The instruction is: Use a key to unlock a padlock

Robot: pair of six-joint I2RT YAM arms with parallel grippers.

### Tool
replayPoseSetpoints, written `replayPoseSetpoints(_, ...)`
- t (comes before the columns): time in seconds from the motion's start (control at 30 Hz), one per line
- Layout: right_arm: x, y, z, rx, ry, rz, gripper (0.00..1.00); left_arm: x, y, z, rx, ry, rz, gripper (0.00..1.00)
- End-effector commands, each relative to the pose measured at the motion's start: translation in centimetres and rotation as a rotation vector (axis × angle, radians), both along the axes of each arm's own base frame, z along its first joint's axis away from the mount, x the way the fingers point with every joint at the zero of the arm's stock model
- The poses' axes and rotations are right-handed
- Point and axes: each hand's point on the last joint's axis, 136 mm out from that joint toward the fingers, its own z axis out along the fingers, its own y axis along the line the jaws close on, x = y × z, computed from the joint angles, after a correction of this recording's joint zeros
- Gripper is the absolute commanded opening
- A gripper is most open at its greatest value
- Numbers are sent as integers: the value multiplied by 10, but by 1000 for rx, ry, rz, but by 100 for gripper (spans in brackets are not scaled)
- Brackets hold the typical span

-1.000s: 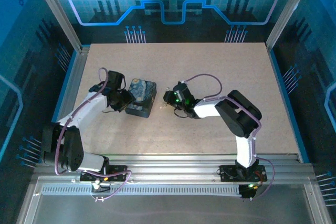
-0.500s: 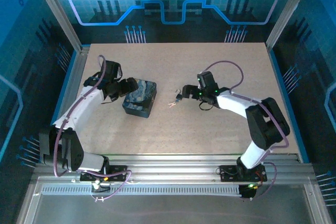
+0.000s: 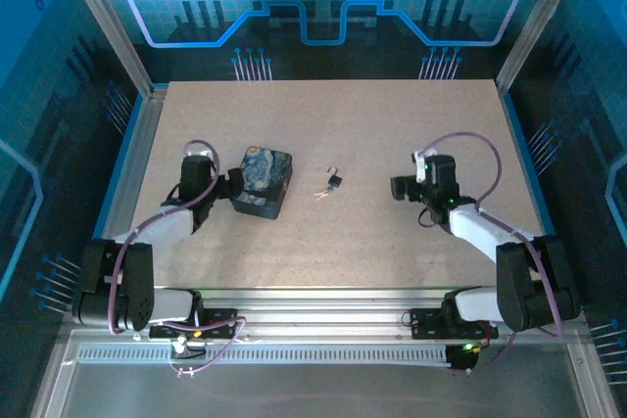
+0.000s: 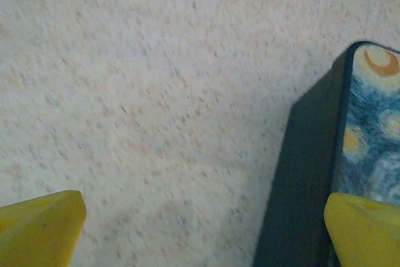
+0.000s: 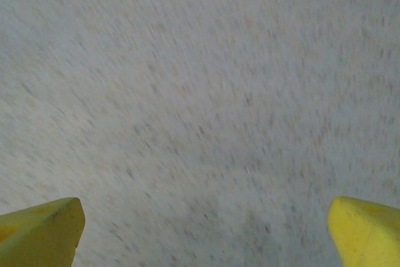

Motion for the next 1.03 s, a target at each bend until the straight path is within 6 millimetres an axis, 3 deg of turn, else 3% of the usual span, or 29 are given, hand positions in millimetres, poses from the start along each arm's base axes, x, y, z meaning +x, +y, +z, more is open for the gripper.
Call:
replayPoseSetpoints(0.0, 26, -6, 35, -5, -228, 23, 100, 18, 9, 23, 120, -184, -21, 99)
replayPoseSetpoints(0.1, 34, -11, 45, -7, -347, 40, 100, 20, 6, 37, 117, -325, -45, 99)
replayPoseSetpoints(0.23, 43, -13, 21, 42, -323, 55, 100, 18, 2, 24, 76, -402, -69, 99)
replayPoseSetpoints(0.3, 41, -13, 21, 42, -331, 49, 100, 19, -2, 20, 86, -433, -105, 99)
replayPoseSetpoints(0.47, 42, -16, 21, 40, -329, 37, 100, 33, 1, 11, 86, -316, -86, 99)
replayPoseSetpoints(1.0, 42, -15, 21, 39, -327, 37, 100, 35, -11, 10, 65, -315, -159, 99)
